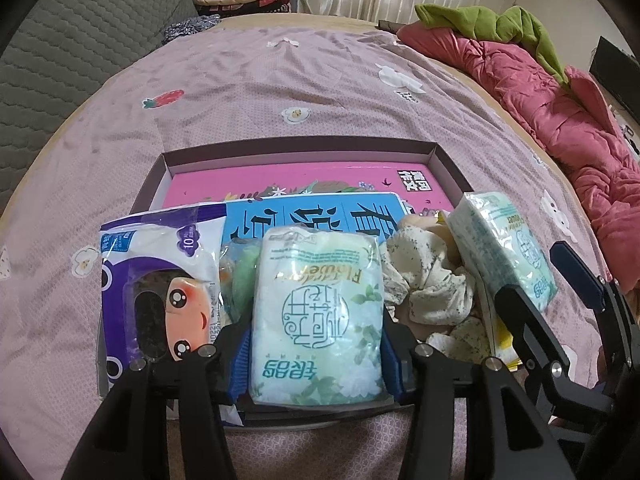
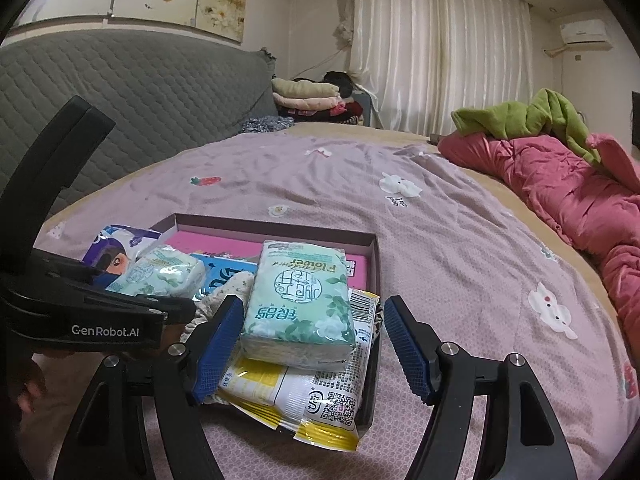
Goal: Organize soft objects
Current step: 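Lower both green tissue packets into the box and open both tools, then withdraw both open tools away from the box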
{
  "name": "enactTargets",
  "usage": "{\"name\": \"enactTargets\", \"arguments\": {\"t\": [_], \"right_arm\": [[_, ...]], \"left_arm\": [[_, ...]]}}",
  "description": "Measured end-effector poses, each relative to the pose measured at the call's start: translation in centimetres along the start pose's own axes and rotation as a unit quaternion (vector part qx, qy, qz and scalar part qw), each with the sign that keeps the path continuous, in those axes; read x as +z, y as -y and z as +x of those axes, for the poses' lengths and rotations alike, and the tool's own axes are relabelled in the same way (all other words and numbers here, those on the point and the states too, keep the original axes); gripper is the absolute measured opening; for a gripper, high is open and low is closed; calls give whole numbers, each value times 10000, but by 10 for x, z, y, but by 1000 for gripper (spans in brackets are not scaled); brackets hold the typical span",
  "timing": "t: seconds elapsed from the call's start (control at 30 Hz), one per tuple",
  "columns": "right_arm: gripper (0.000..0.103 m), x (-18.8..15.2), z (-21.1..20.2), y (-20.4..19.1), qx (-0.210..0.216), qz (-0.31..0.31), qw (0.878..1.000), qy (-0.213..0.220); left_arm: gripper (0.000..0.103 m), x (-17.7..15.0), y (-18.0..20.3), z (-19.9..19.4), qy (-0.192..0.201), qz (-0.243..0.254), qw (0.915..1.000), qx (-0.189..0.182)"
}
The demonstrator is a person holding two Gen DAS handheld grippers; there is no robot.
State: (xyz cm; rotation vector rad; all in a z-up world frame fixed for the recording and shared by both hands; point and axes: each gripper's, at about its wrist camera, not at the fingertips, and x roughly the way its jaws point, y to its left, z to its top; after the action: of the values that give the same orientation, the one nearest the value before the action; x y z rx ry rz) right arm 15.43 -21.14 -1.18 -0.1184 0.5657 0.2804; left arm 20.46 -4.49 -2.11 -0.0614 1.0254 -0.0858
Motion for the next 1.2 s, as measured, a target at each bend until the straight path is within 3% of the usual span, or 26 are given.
{"name": "enactTargets", "arguments": {"t": [0.63,1.2], "right_arm": [[74,2,1,-3,58,-70,9999,89],[75,-3,-10,2,23,273,9995,127]], "left_arm": [[59,2,-4,-18,264,-75,9994,-216],[62,-7,-8,-52,753,-35,9970,146]]}}
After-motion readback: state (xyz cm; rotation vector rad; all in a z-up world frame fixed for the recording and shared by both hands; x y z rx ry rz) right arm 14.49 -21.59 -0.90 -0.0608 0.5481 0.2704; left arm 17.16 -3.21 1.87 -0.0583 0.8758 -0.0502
